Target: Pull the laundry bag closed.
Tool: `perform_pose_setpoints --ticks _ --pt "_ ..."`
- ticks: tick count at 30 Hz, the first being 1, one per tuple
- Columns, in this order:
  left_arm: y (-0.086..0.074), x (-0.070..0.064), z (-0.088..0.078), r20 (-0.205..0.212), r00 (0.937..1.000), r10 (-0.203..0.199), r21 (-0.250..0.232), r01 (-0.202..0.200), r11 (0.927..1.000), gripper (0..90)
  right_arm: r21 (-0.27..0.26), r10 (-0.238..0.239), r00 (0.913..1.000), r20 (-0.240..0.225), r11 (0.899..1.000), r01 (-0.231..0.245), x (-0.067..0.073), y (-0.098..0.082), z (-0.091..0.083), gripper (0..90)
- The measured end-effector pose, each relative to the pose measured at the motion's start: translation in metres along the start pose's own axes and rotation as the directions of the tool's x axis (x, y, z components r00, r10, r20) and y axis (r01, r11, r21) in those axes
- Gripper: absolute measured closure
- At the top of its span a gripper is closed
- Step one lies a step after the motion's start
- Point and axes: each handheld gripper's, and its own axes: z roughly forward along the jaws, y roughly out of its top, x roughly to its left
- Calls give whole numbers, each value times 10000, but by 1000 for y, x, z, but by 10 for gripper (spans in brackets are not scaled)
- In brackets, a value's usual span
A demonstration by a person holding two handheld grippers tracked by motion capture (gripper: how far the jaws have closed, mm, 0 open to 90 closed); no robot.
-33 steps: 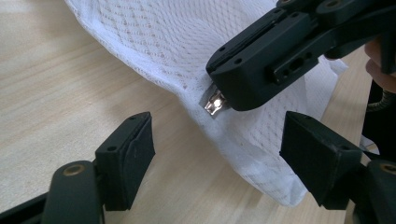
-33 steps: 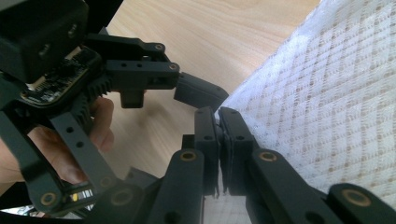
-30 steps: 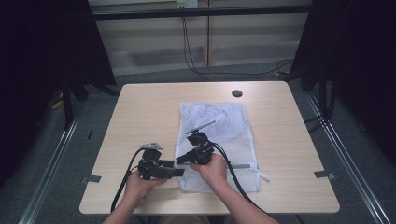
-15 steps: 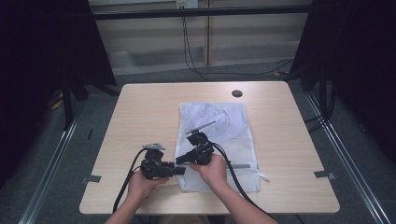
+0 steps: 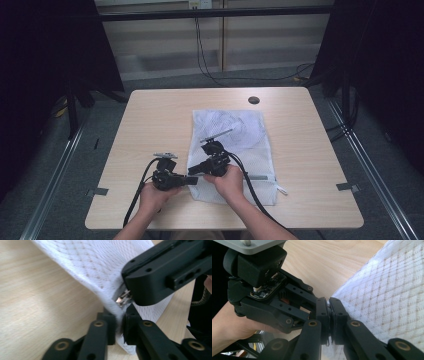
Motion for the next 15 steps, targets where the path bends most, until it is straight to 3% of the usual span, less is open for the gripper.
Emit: perform_pose_setpoints --ticks 9,15 --pt "3 -1 -2 -52 9987 -507 81 507 9987 878 -26 -62 10000 31 10000 62 -1 -1 -3 866" --pt "4 -1 -3 -60 9986 -520 87 521 9986 878 -98 88 10000 11 9999 -88 -5 -2 -7 867"
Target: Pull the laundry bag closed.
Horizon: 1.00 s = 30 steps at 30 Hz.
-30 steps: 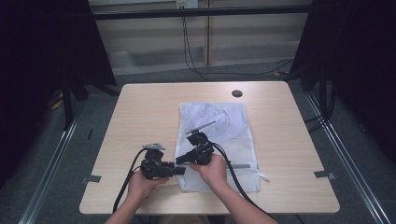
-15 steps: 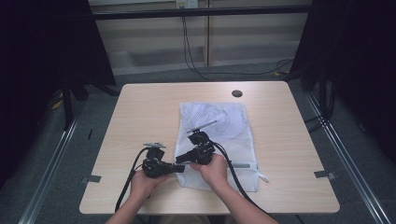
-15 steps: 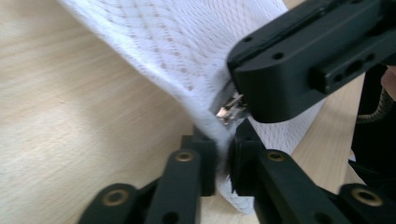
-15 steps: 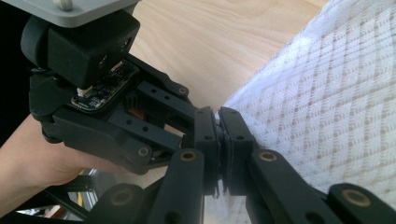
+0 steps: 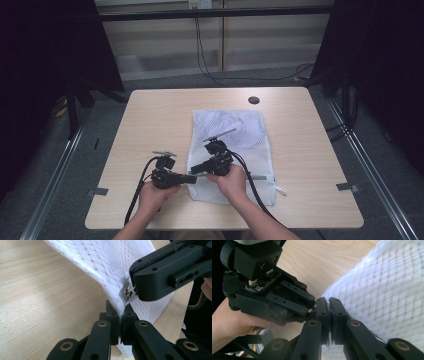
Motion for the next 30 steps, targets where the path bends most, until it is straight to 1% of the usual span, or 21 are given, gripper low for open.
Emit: perform_pose_setpoints --ticks 1,3,5,6,7,8,9,10,13,14,18,19,20,21,23,25,26,27,28,29,30 --pt "0 0 0 52 10000 -9 28 9 10000 878 -54 65 10000 -51 10000 -65 -3 -1 -2 866" --pt "0 -1 0 13 10000 2 -2 -2 10000 878 -17 56 10000 -69 10000 -56 -4 -2 -3 867" --pt "1 -1 0 5 10000 -41 41 41 10000 877 -26 152 9998 -87 9999 -152 -6 -3 -5 866" --pt "2 -2 0 -74 9999 -112 64 113 9999 877 -26 152 9998 -87 9999 -152 -6 -3 -5 866" --pt "2 -2 0 -10 9999 -122 130 122 9998 876 -55 112 9999 -78 9999 -112 -7 -4 -5 866" --pt "2 -2 0 -160 9998 -81 97 83 9999 877 -70 108 9999 -16 9999 -108 -8 -4 -7 866" --pt "2 -2 -1 -12 9999 -111 144 111 9998 877 -80 83 10000 -39 9999 -83 -9 -5 -8 866" --pt "2 -3 -1 -76 9999 -69 94 70 9999 877 -80 83 10000 -39 9999 -83 -9 -5 -8 866" --pt "3 -5 -1 -75 10000 -33 96 34 9999 877 -114 148 9998 -107 9998 -149 -10 -5 -9 866" --pt "3 -6 -1 -158 9999 5 90 -4 10000 877 -115 135 9999 -79 9998 -136 -10 -6 -10 866" --pt "4 -6 -3 -90 9999 -61 53 61 10000 877 -90 204 9998 -43 9998 -204 -13 -6 -13 866" --pt "4 -6 -3 -71 10000 19 118 -18 9999 877 -142 213 9997 -154 9997 -215 -14 -6 -13 866" --pt "4 -7 -3 -158 9999 16 180 -13 9998 877 -143 182 9998 -104 9997 -183 -14 -7 -14 867" --pt "5 -8 -3 -210 9998 11 135 -8 9999 877 -143 182 9998 -104 9997 -183 -14 -7 -14 867" --pt "5 -9 -3 -83 10000 7 219 -5 9998 878 -106 178 9998 -115 9998 -179 -14 -7 -15 866" --pt "6 -10 -3 -160 9999 34 229 -30 9997 878 -91 209 9997 -137 9997 -210 -15 -7 -15 867" --pt "7 -10 -3 -183 9998 -27 257 32 9997 878 -91 209 9997 -137 9997 -210 -15 -7 -15 867" --pt "7 -9 -2 -75 10000 -60 243 62 9997 879 -104 221 9997 -108 9997 -222 -15 -7 -15 867" --pt "9 -10 -2 -156 9999 -23 300 27 9995 879 -144 235 9996 -133 9996 -236 -16 -7 -16 866" --pt "9 -12 -1 -230 9997 -37 258 43 9997 878 -103 208 9997 -132 9997 -209 -16 -7 -17 867" --pt "10 -12 -1 -134 9999 10 351 -5 9994 879 -117 164 9998 -108 9998 -166 -16 -7 -18 867"
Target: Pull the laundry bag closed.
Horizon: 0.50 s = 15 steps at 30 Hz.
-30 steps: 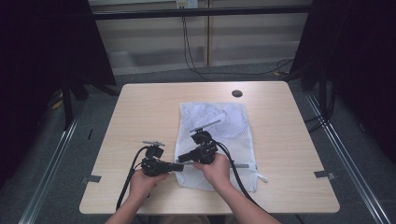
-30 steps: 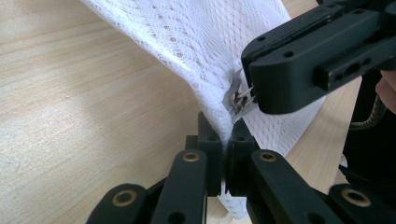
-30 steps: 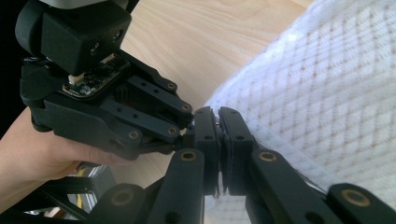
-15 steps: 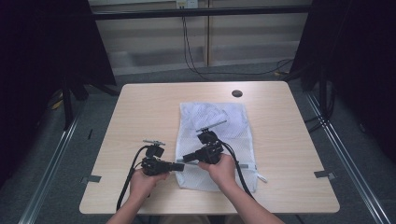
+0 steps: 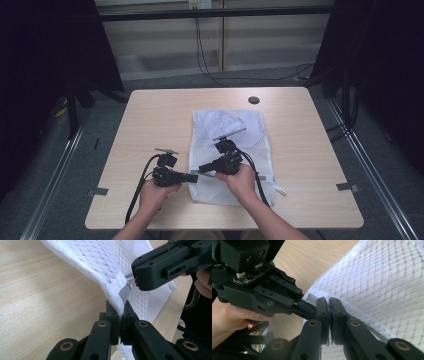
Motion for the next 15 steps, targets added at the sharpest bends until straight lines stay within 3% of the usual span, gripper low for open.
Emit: perform_pose_setpoints --ticks 4,5,7,9,12,15 --pt "1 -1 0 -19 10000 -30 59 30 10000 880 -9 -13 10000 -70 10000 13 -1 0 -2 867" --pt "1 -1 -1 -3 10000 -70 106 70 9999 880 46 -41 9999 116 10000 40 -2 0 -3 867" --pt "0 1 -2 34 9994 -344 -3 344 9994 880 10 -20 10000 69 10000 20 -4 0 -4 867" --pt "0 1 -2 34 9993 -375 -19 375 9993 880 -20 66 9999 -76 10000 -67 -6 -1 -5 867" --pt "2 0 -2 -171 9998 -108 221 112 9997 880 19 28 10000 29 10000 -28 -6 -2 -5 867" --pt "1 2 -3 12 9996 -279 147 279 9995 881 -2 69 10000 51 10000 -69 -9 -4 -6 866"
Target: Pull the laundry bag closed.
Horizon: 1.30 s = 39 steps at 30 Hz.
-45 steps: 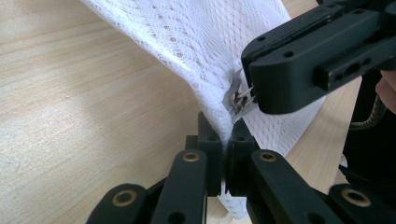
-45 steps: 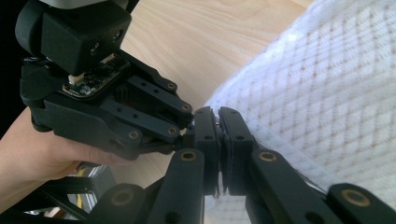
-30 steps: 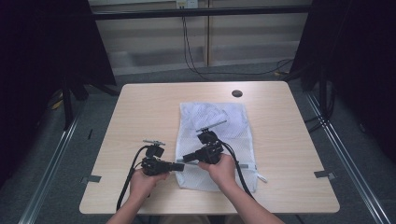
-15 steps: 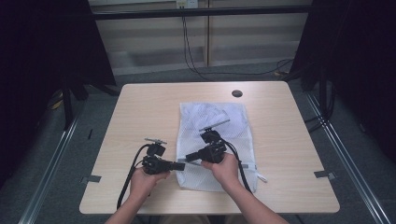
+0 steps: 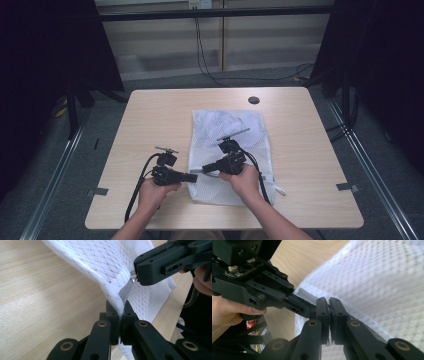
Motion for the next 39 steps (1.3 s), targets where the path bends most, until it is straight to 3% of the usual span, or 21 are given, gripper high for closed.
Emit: perform_pose_setpoints --ticks 9,11,15,17,18,19,22,39 --pt "1 -1 2 46 10000 86 43 -87 10000 880 -101 -51 10000 -17 9999 51 -5 -4 -4 867" --pt "1 -1 3 58 9996 267 124 -268 9996 880 -151 -17 10000 -70 9999 16 -6 -5 -6 866" --pt "0 -3 3 249 9995 205 93 -208 9997 880 -188 -5 9998 -193 9998 2 -7 -6 -8 867" --pt "0 -3 3 44 9999 163 95 -163 9998 880 -183 -127 9999 11 9998 127 -8 -7 -9 866" --pt "0 -2 2 161 9998 116 27 -117 9999 880 -144 -169 9998 76 9998 170 -9 -8 -10 866" --pt "0 -2 2 219 9997 90 35 -91 10000 880 -206 -43 9999 -164 9998 40 -12 -9 -12 866" --pt "0 -3 4 99 9993 364 244 -366 9990 880 -161 -130 9999 -94 9998 129 -13 -10 -13 866" --pt "0 -5 4 19 9998 205 69 -206 9998 880 -430 -155 9999 -15 9990 154 -22 -16 -25 866"
